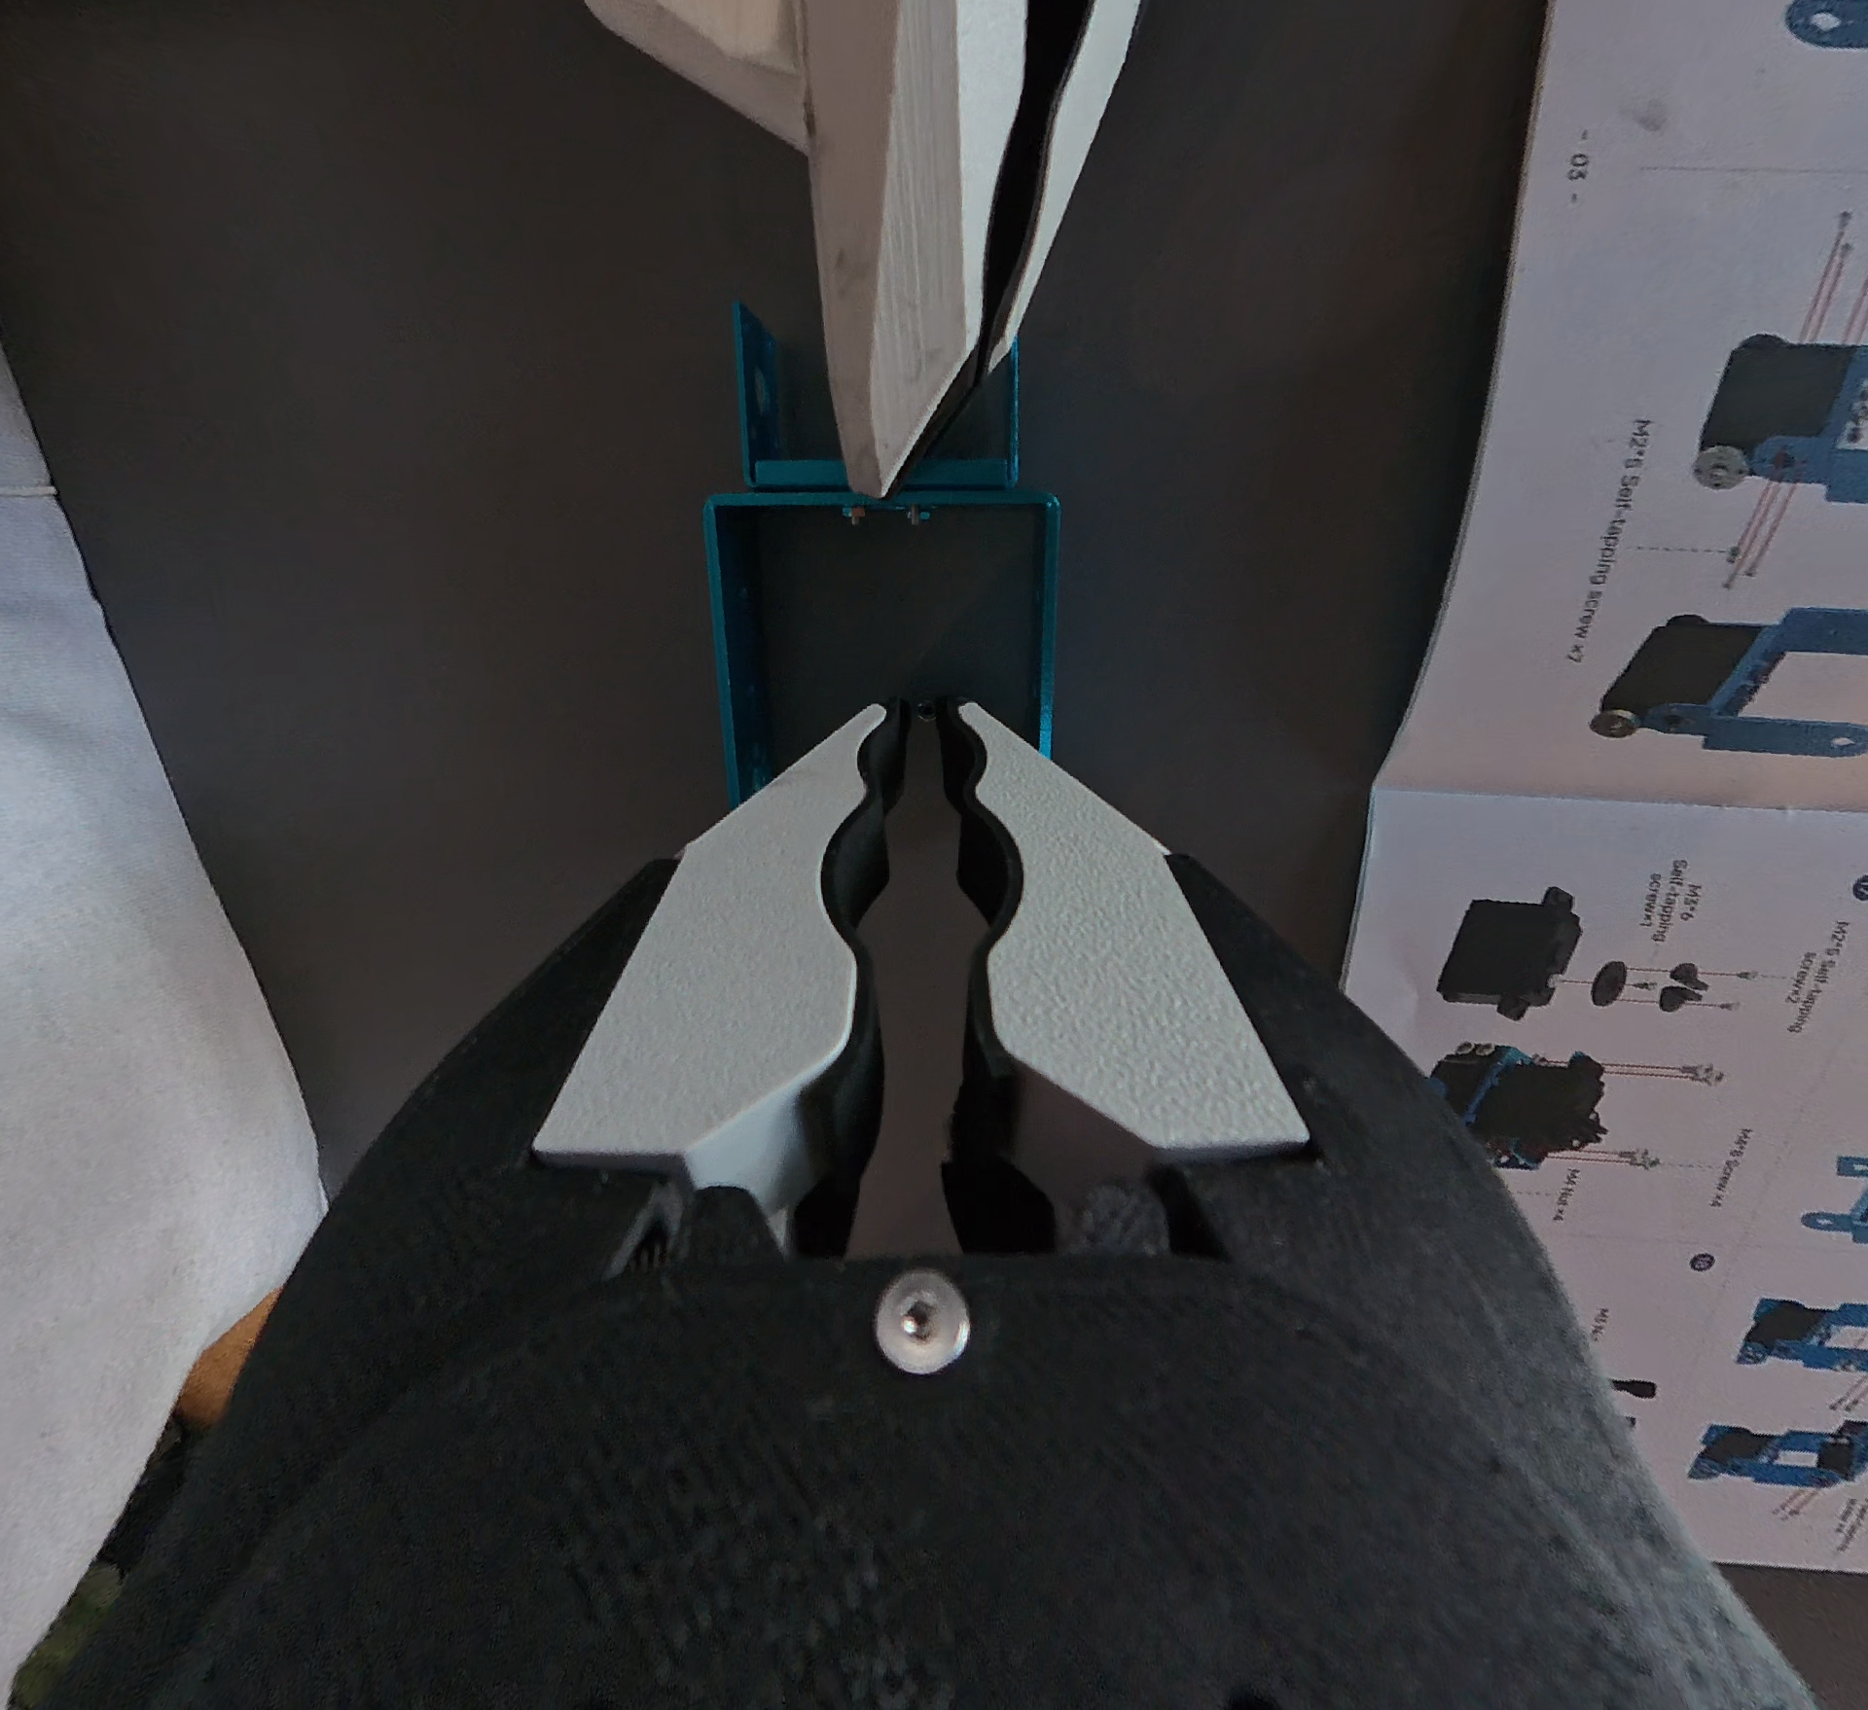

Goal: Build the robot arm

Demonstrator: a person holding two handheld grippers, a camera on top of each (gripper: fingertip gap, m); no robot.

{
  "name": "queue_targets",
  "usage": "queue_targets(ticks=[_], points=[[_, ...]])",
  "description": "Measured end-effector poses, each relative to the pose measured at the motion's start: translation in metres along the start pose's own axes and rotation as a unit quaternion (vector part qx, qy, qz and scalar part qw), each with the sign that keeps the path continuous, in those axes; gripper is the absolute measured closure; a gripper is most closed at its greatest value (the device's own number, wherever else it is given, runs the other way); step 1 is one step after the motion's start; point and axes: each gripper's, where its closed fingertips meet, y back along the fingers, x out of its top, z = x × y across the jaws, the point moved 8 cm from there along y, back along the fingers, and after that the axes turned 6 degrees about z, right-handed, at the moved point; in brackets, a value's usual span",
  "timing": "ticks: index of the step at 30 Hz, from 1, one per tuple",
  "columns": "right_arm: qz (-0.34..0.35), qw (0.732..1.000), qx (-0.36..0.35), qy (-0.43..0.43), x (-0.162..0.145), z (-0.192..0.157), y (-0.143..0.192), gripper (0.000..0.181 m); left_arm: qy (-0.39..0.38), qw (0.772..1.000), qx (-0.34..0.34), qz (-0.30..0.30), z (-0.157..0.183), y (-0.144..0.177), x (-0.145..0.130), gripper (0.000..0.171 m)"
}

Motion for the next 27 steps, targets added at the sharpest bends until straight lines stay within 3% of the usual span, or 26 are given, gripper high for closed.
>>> queue_targets(ticks=[27], points=[[0.016, 1.000, 0.012, -0.009, -0.0044, 0.0024, 0.0023, 0.176, 0.000, 1.000, -0.002, -0.002, 0.0001, -0.0002, -0.0003, 0.166]])
